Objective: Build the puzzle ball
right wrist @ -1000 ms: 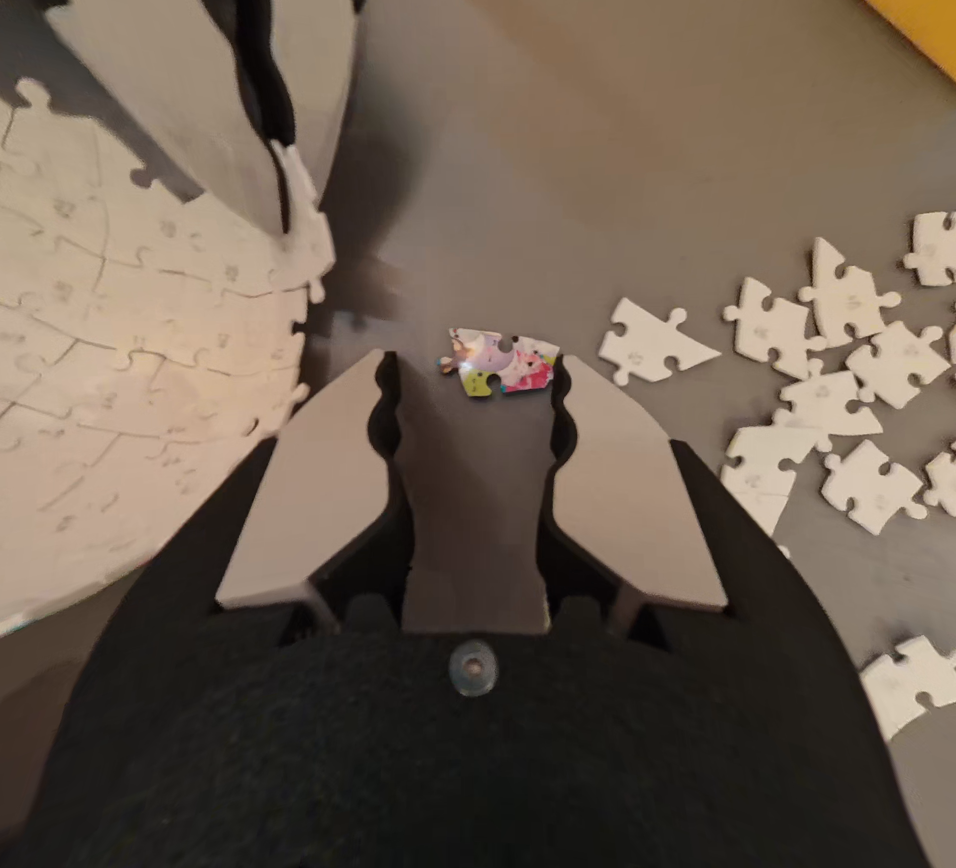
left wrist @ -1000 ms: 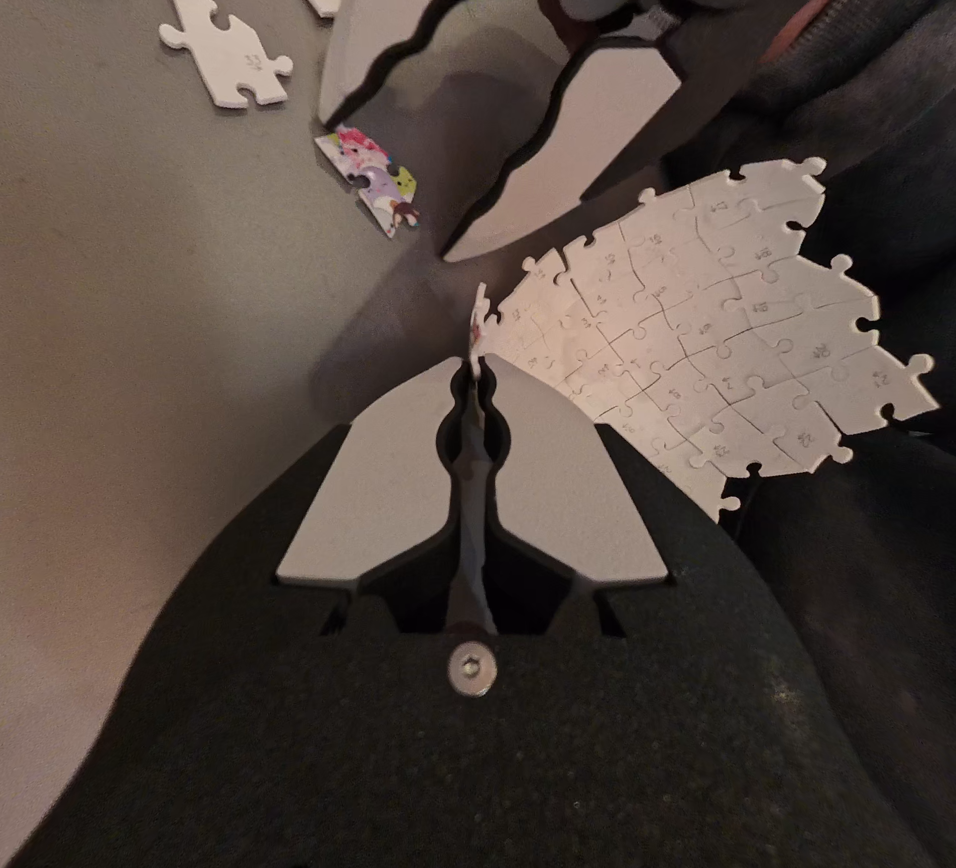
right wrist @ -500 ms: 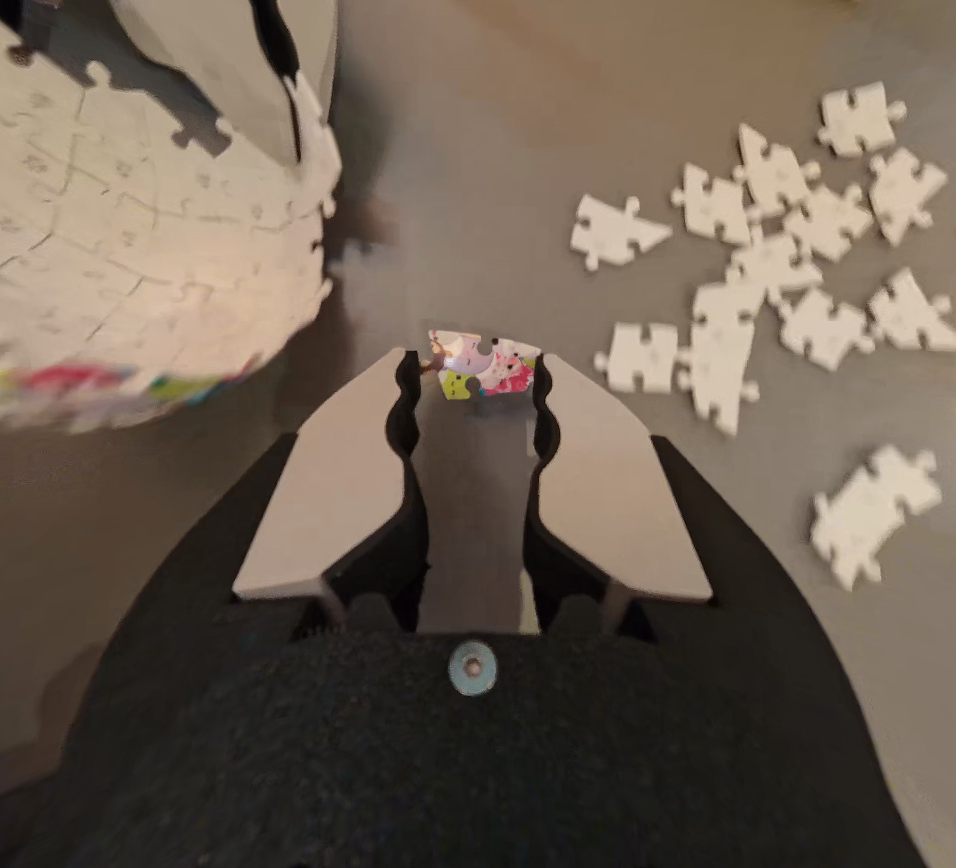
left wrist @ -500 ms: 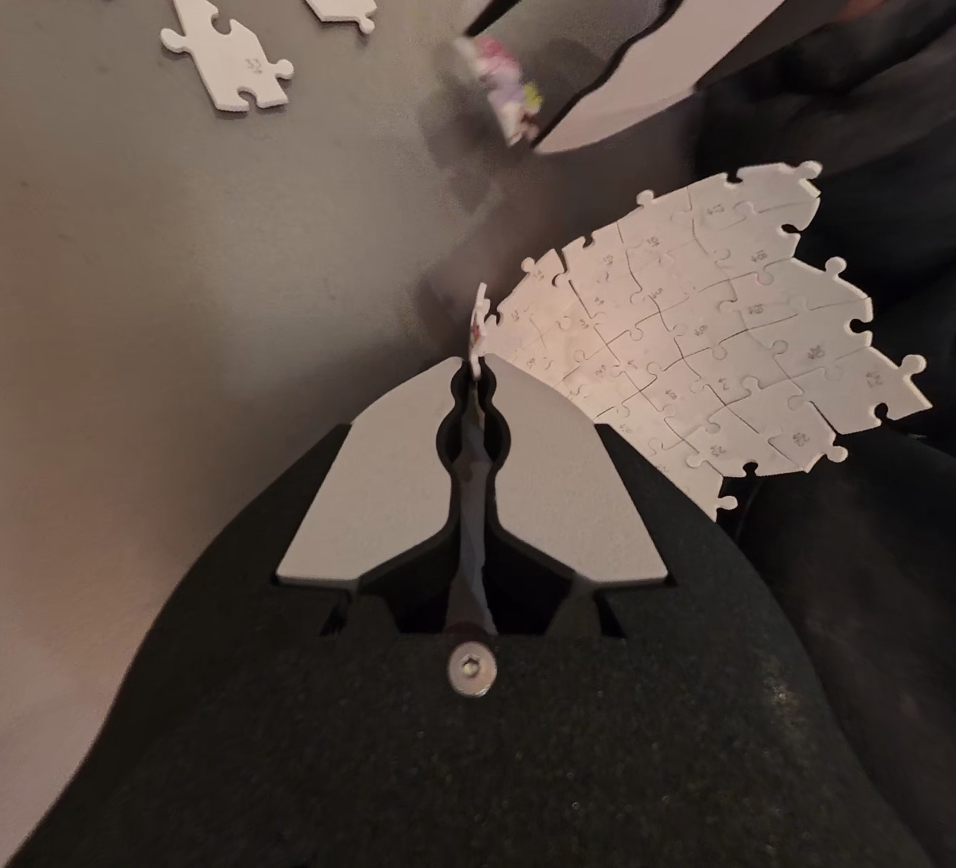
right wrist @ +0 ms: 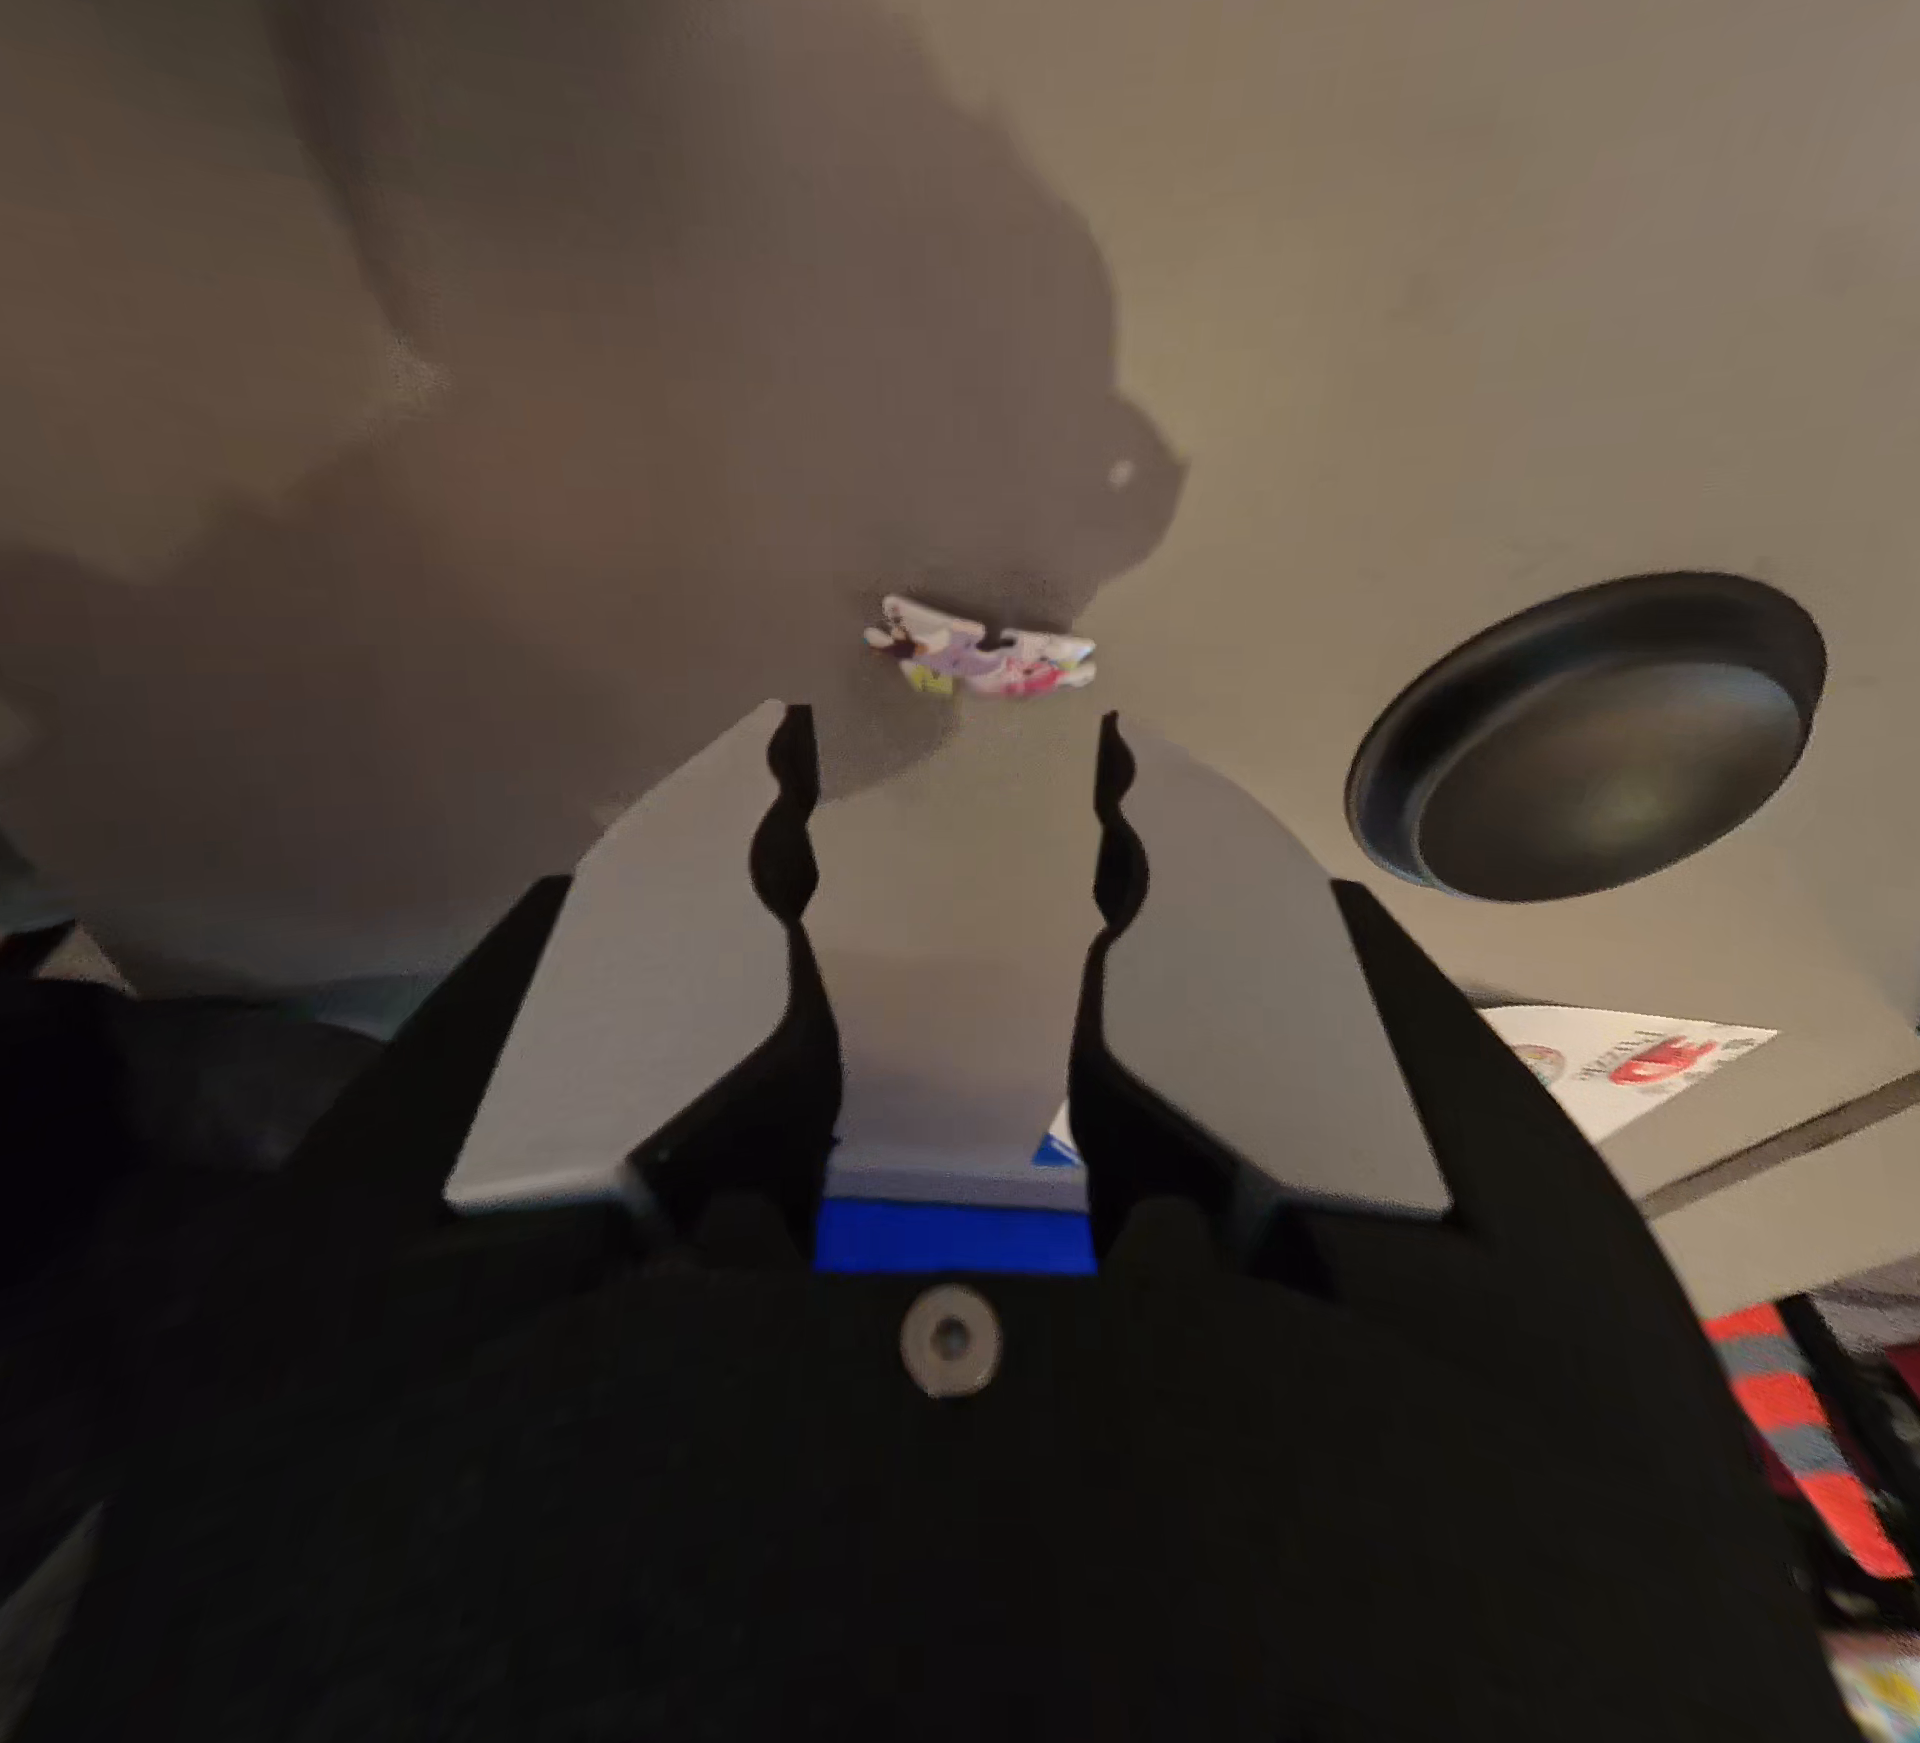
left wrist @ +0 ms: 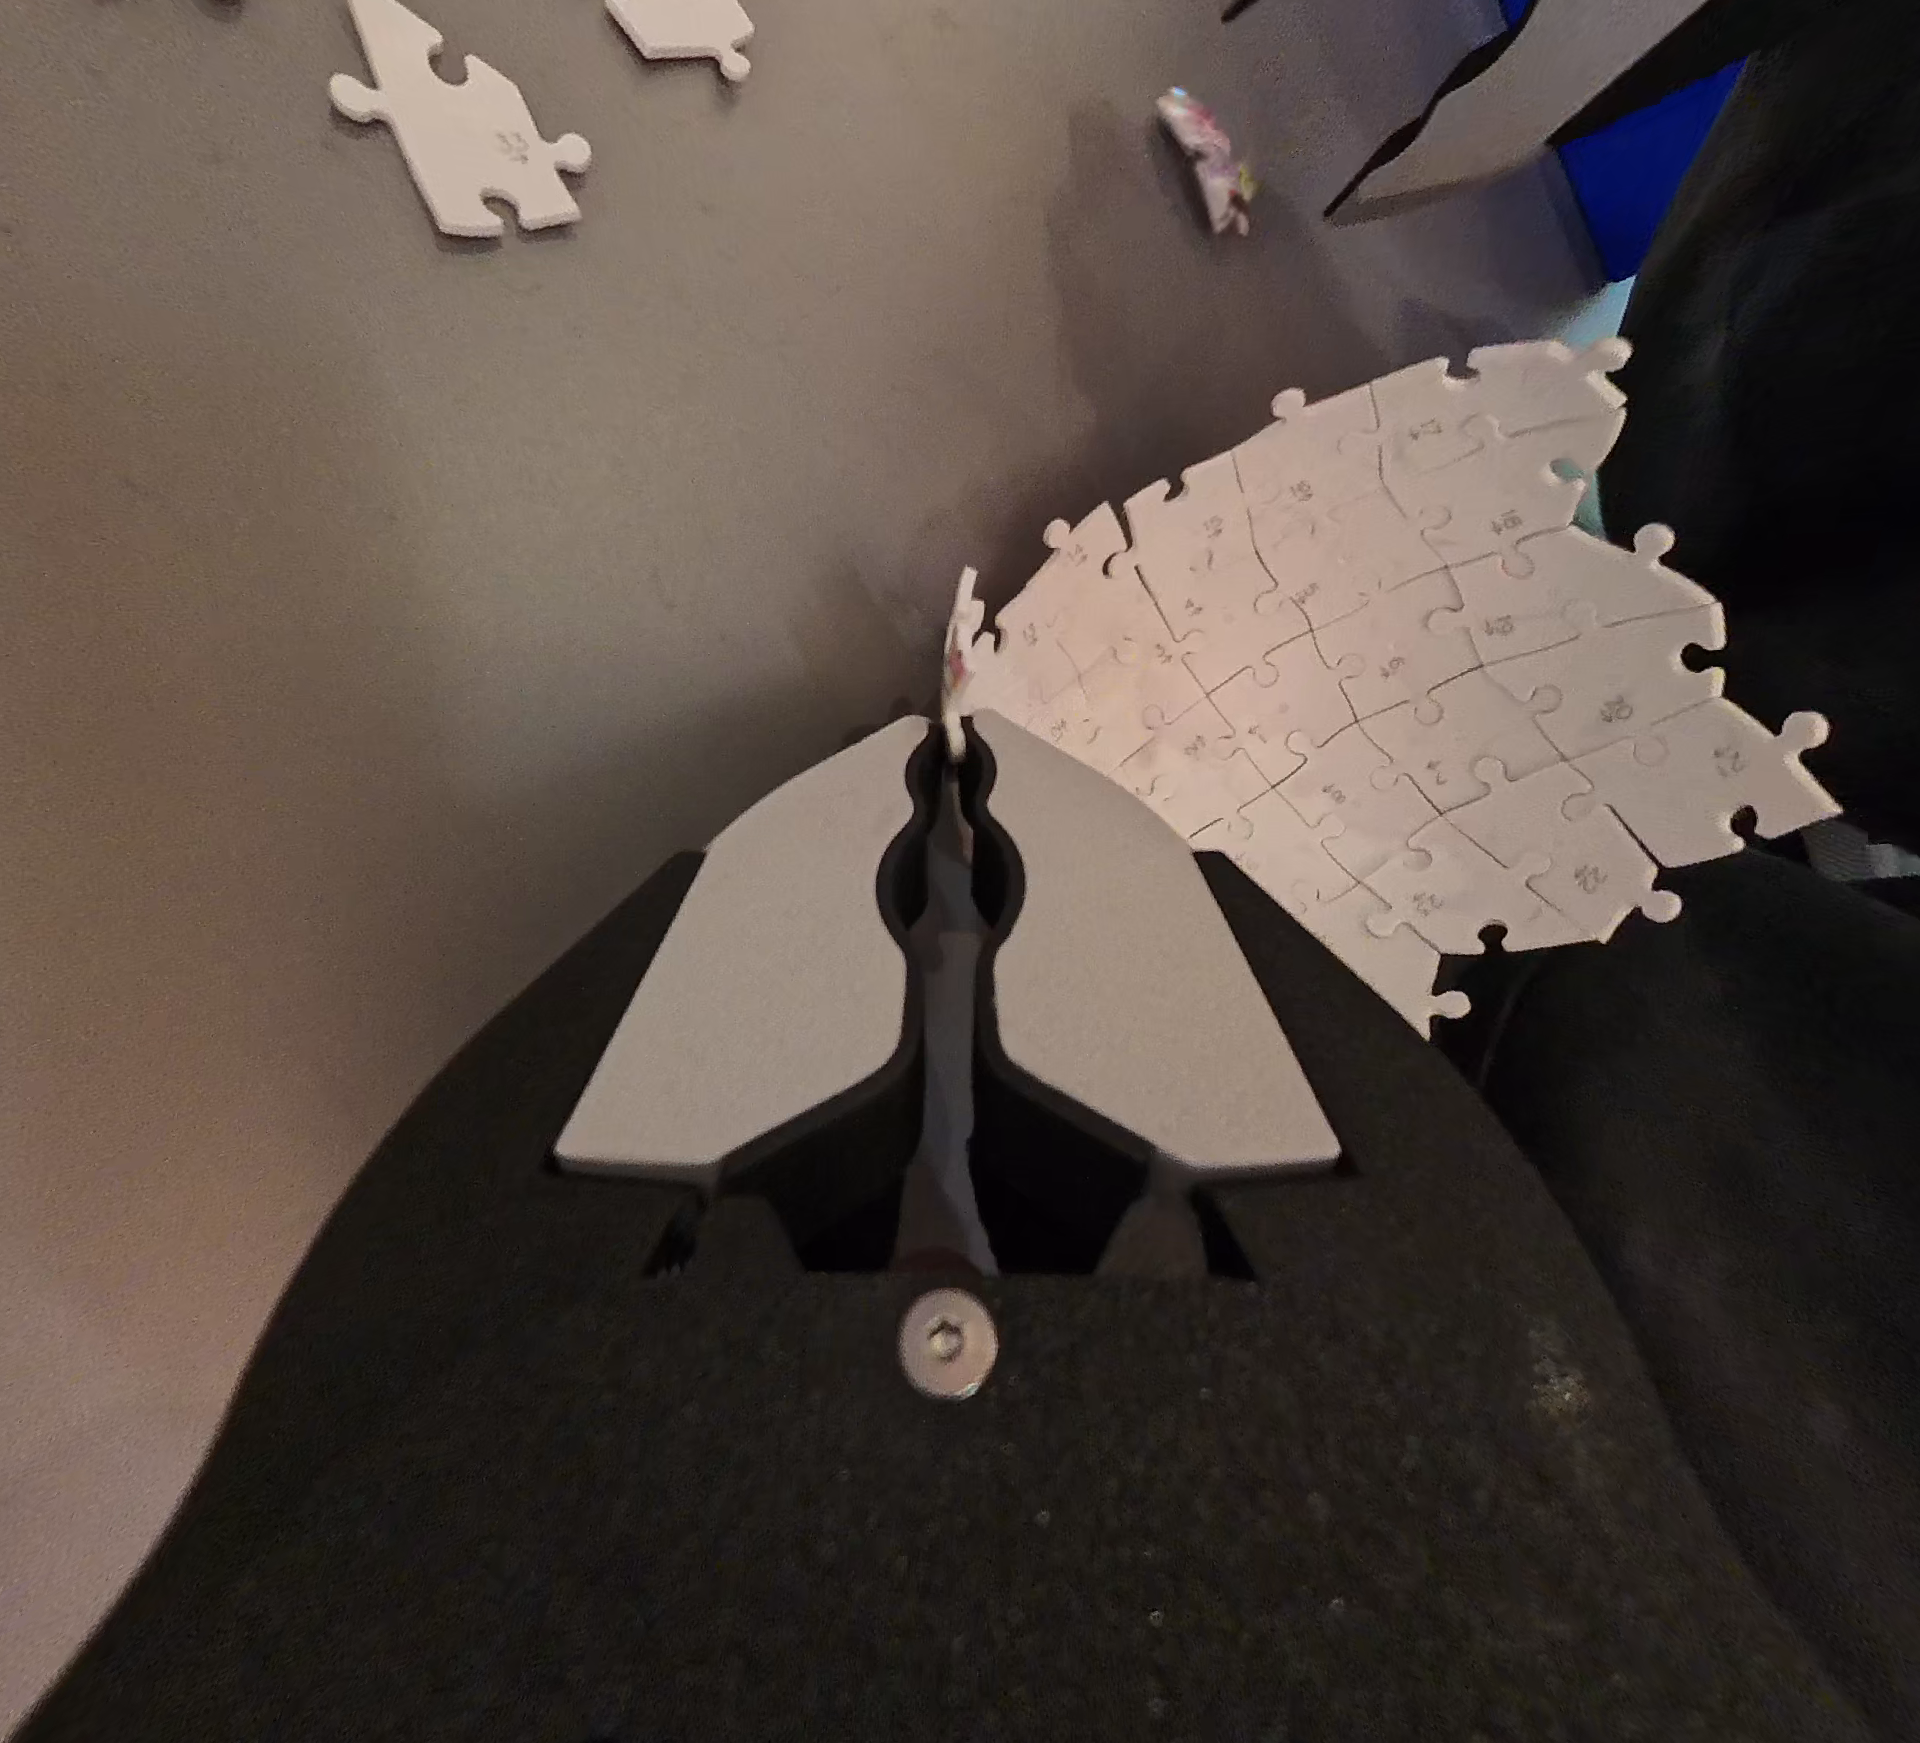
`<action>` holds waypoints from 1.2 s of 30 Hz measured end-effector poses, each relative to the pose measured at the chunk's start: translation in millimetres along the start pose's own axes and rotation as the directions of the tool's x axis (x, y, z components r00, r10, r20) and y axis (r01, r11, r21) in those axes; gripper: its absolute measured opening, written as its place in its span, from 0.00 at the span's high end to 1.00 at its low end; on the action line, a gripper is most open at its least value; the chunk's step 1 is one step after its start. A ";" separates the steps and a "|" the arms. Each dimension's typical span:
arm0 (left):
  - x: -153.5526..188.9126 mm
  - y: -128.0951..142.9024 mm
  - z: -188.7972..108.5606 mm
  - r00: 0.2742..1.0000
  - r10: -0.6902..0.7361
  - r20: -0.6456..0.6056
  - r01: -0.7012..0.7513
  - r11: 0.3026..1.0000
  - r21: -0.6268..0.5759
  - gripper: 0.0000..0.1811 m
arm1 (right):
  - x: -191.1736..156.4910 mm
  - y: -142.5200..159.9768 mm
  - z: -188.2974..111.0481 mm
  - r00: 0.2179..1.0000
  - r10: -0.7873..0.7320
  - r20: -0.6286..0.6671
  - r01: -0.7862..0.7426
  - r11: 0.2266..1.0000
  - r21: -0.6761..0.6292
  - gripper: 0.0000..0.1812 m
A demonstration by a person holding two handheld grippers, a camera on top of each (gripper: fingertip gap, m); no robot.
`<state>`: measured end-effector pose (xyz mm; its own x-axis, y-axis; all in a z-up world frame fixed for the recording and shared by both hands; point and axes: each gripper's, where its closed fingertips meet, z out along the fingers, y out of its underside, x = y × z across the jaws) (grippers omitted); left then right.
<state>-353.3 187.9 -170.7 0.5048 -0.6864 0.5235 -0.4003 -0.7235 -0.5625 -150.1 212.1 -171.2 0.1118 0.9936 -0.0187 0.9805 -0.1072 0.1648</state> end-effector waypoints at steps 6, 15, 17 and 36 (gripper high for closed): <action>-0.8 0.6 -1.1 1.000 -0.003 -0.002 0.003 1.000 0.001 0.99 | -1.4 6.6 -22.5 0.975 0.214 -0.060 -0.176 0.909 0.377 0.73; 0.7 0.3 1.0 1.000 -0.008 -0.010 0.008 1.000 -0.001 0.99 | -0.4 -4.4 5.3 0.558 0.788 0.261 -0.685 0.260 0.680 0.74; 1.4 0.0 1.0 1.000 -0.006 -0.011 0.006 1.000 0.000 0.99 | -0.1 -1.9 11.1 0.454 0.850 0.267 -0.702 0.156 0.695 0.72; 2.2 -0.4 0.6 1.000 -0.007 -0.018 0.007 1.000 0.004 0.99 | 1.5 37.2 -3.9 0.648 0.459 -0.607 -0.252 0.882 0.399 0.91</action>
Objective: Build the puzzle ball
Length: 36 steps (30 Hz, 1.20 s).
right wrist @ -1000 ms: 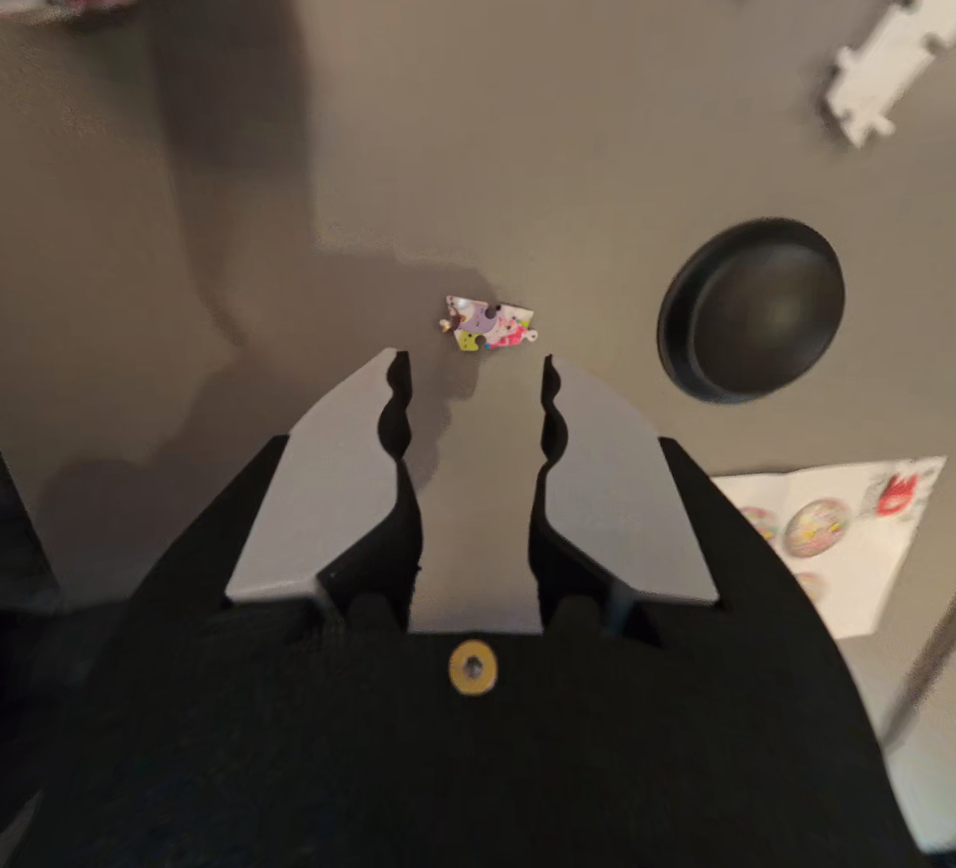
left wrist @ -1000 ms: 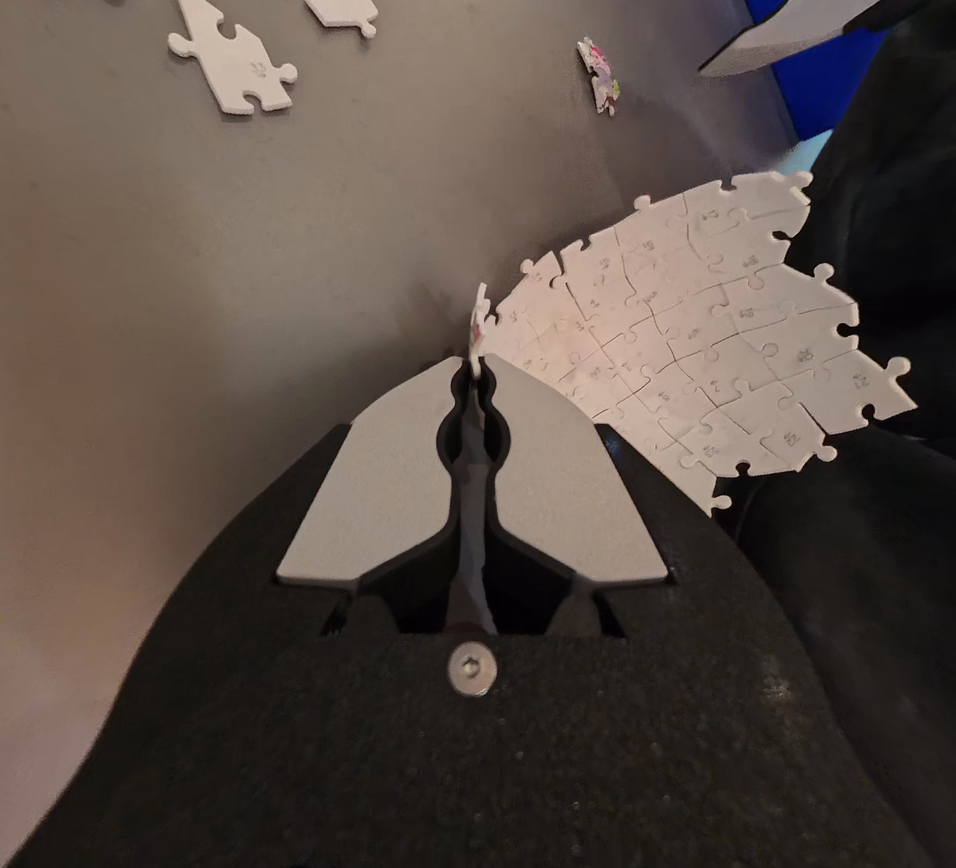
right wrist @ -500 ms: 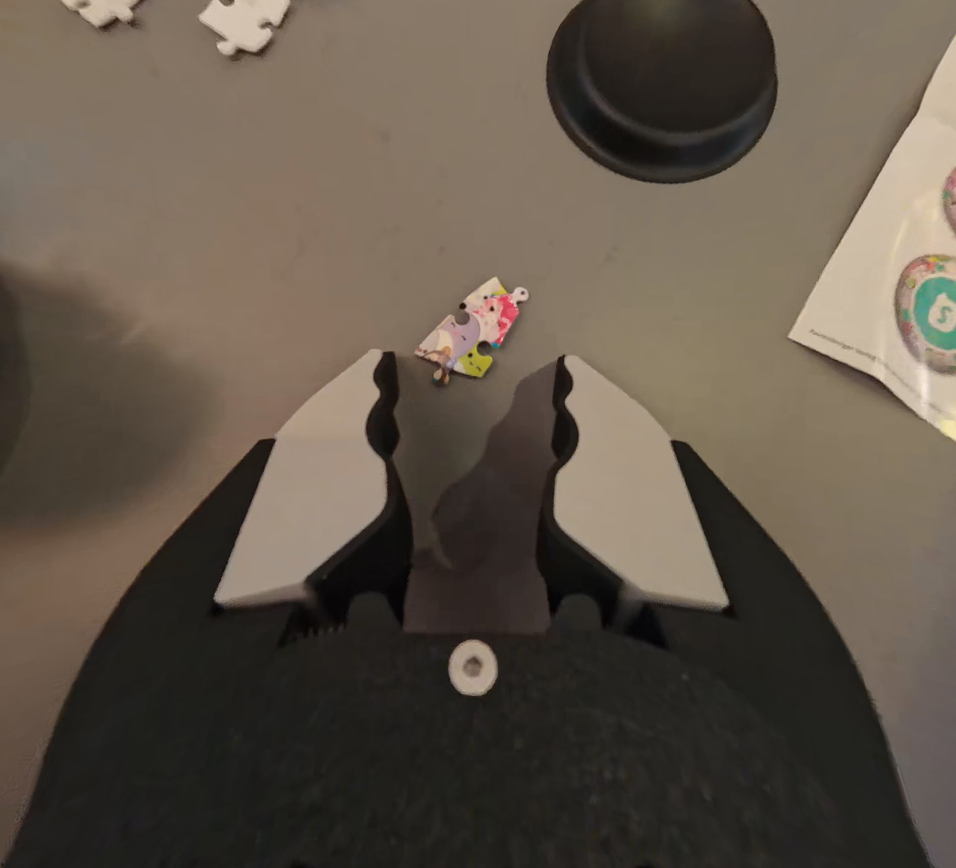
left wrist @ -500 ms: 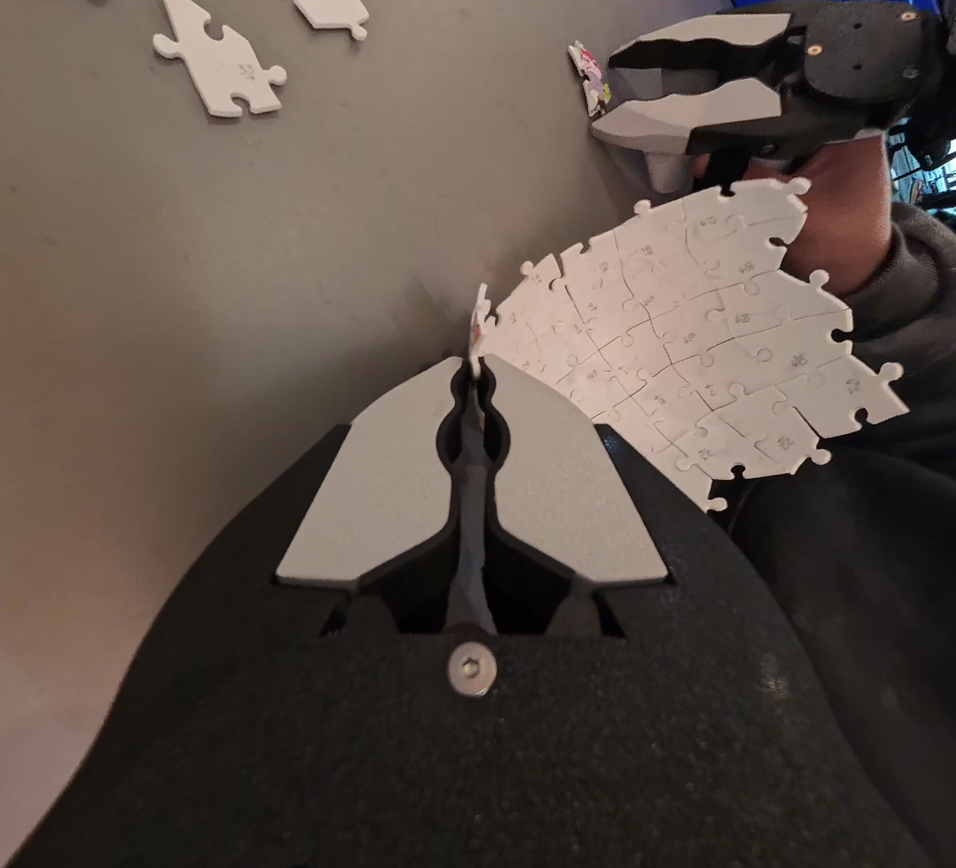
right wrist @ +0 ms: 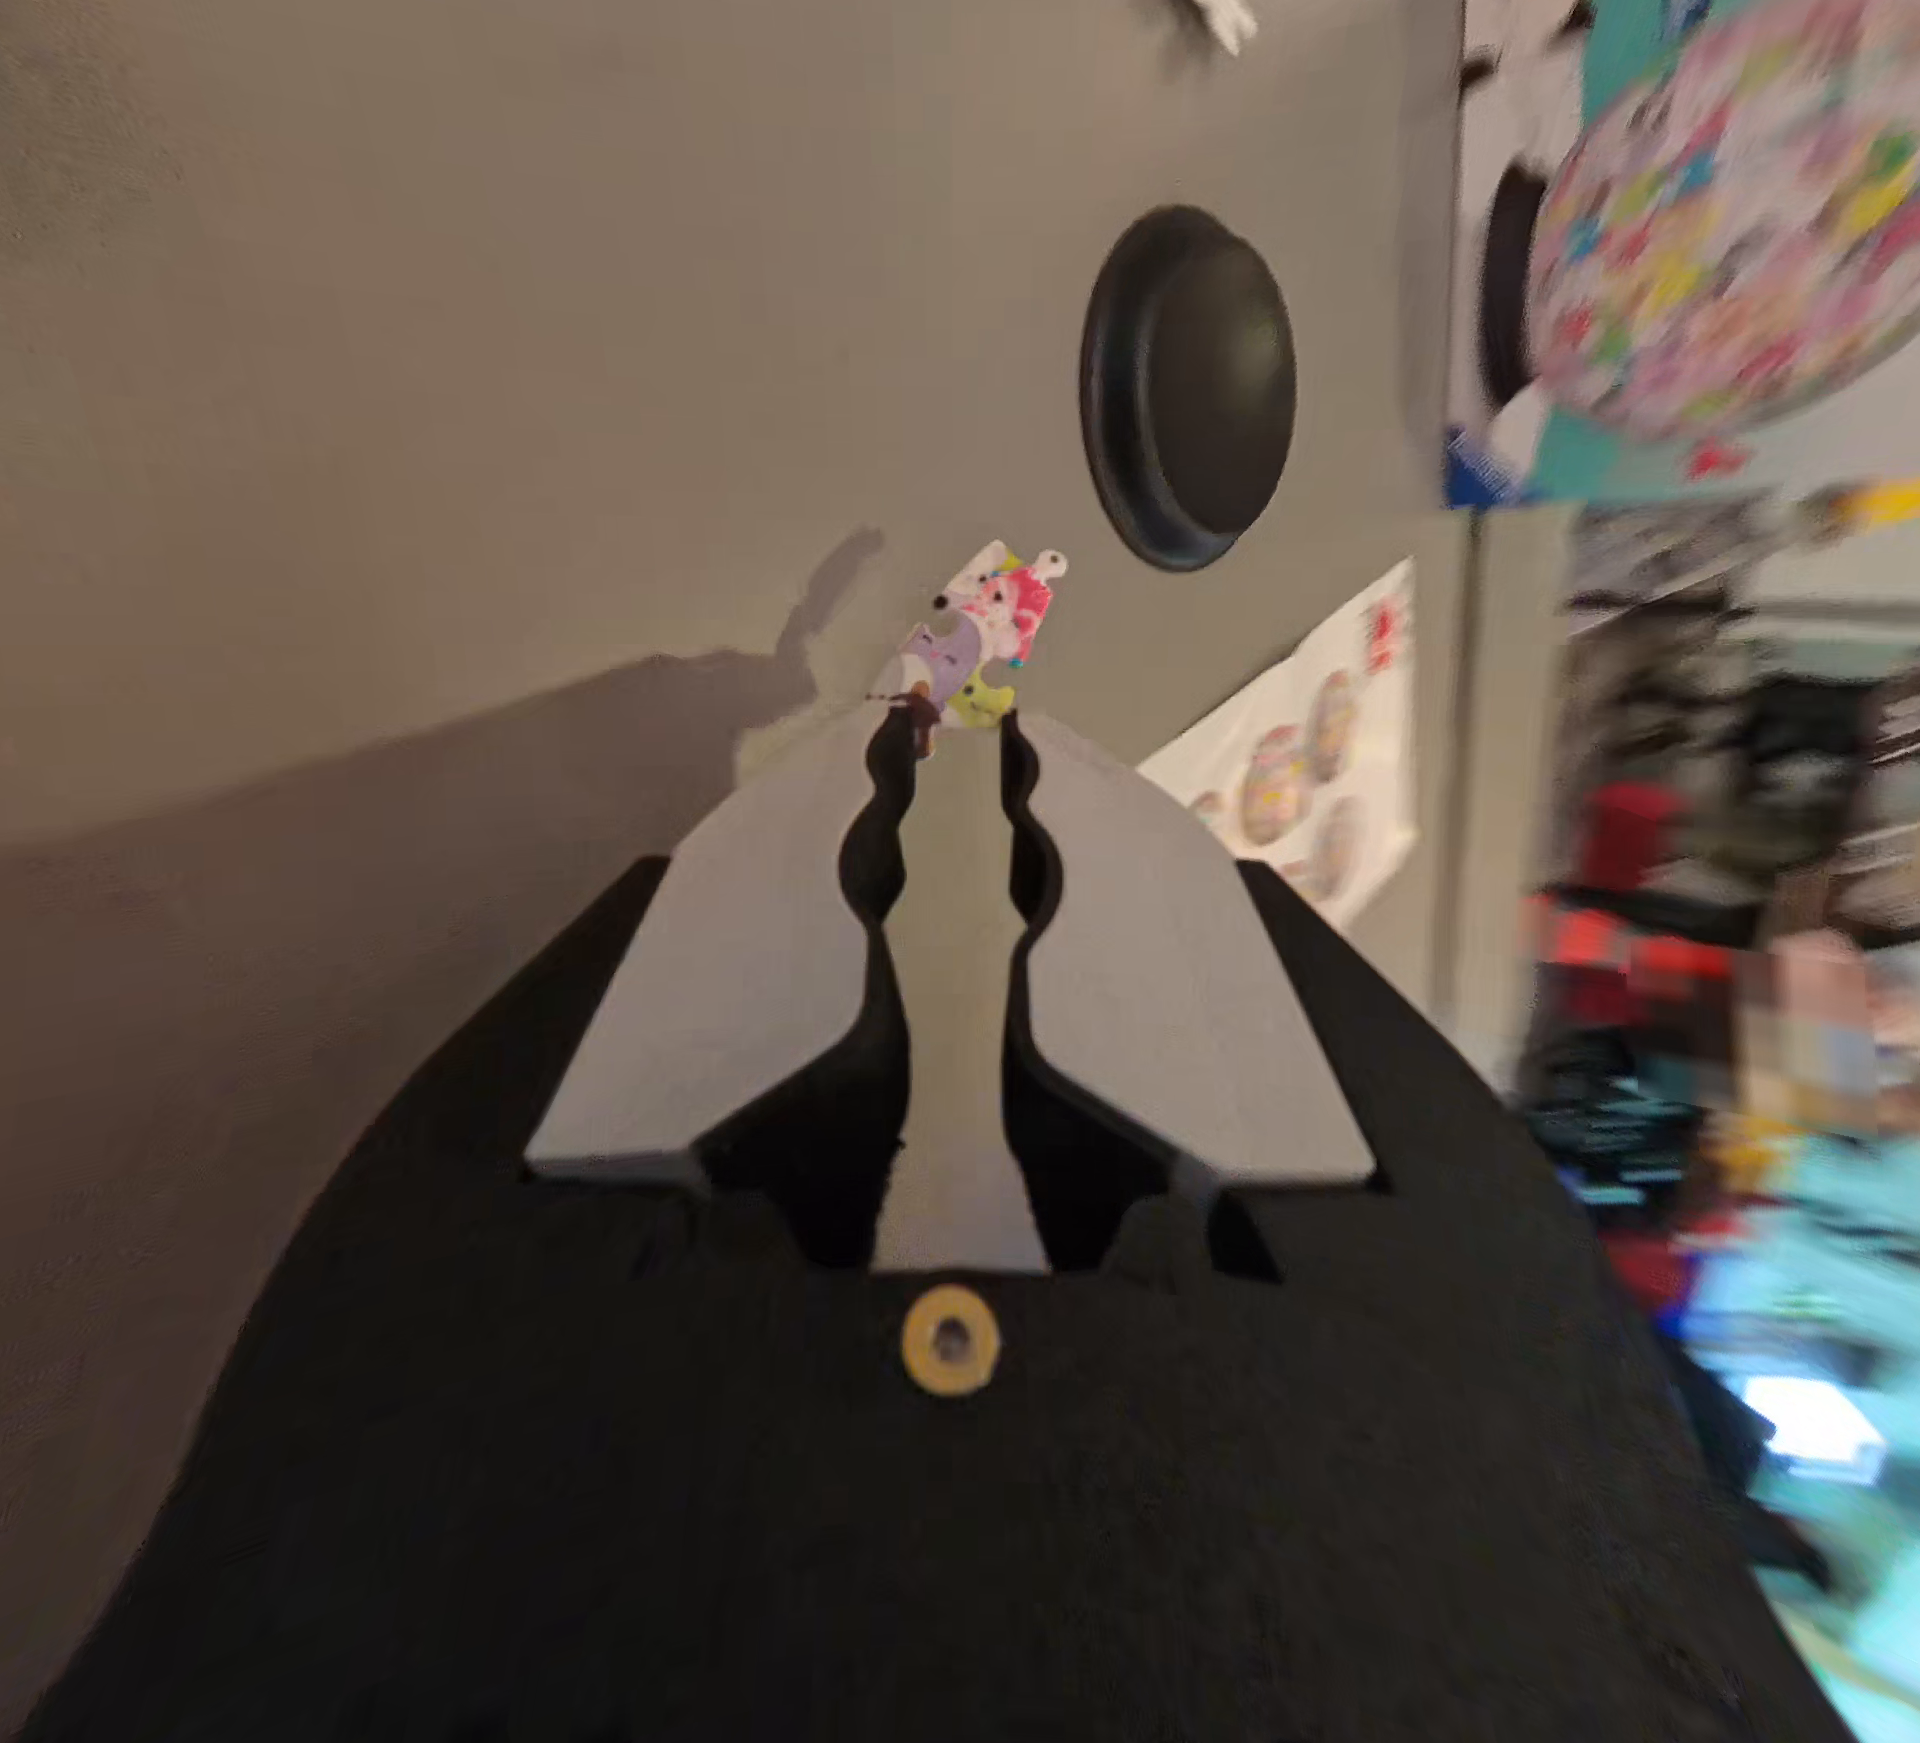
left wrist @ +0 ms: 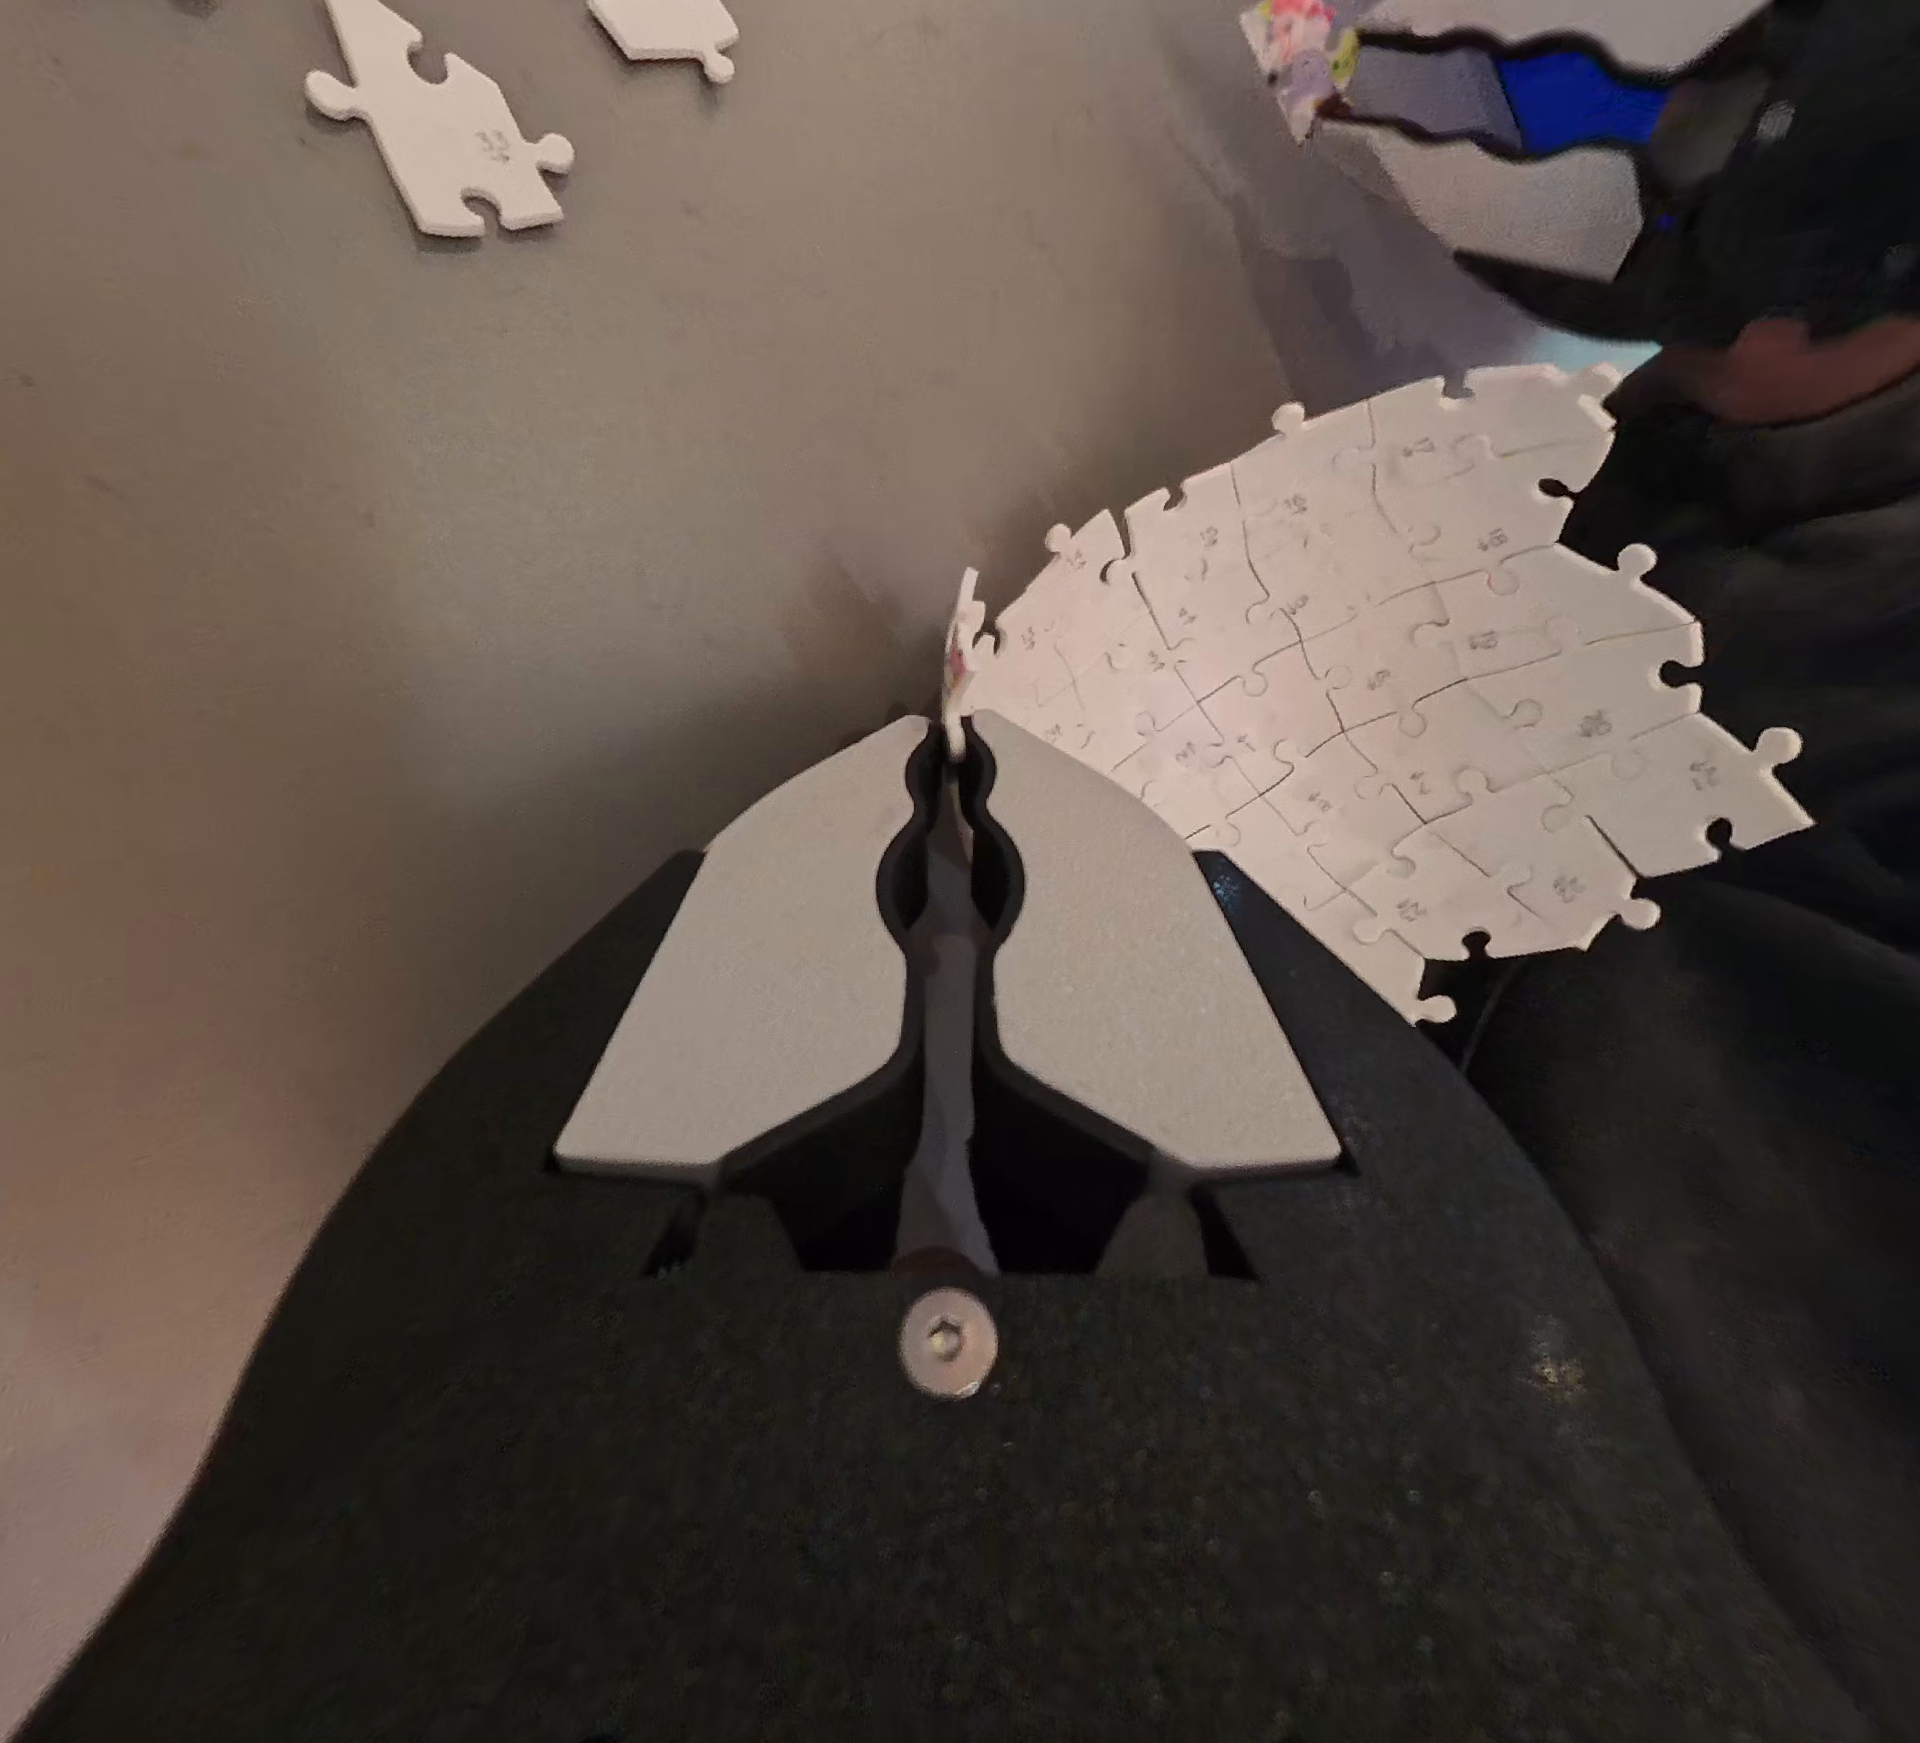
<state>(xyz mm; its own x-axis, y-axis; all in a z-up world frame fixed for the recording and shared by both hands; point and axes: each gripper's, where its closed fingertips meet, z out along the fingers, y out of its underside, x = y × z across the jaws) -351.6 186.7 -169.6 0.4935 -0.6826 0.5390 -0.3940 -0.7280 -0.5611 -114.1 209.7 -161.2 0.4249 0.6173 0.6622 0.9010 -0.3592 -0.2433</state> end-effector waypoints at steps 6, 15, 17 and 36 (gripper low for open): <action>-0.9 0.4 -0.3 1.000 -0.003 -0.001 0.003 1.000 0.001 0.99 | -39.6 -13.2 -24.2 0.985 -0.172 -0.006 0.172 0.980 0.106 0.91; -0.7 -0.3 -0.1 1.000 -0.004 -0.008 0.004 1.000 0.004 0.99 | -54.7 -20.6 -43.6 0.672 0.458 0.583 -0.628 0.769 0.119 0.86; -0.1 -0.2 0.2 1.000 -0.004 -0.009 0.004 1.000 0.003 0.99 | -54.4 -20.8 -33.9 0.614 0.514 0.599 -0.686 0.722 0.084 0.86; 0.4 -0.8 -0.5 1.000 0.002 -0.002 -0.002 1.000 0.003 0.99 | -41.0 -26.5 -4.8 0.596 0.378 0.709 -0.597 0.799 0.075 1.00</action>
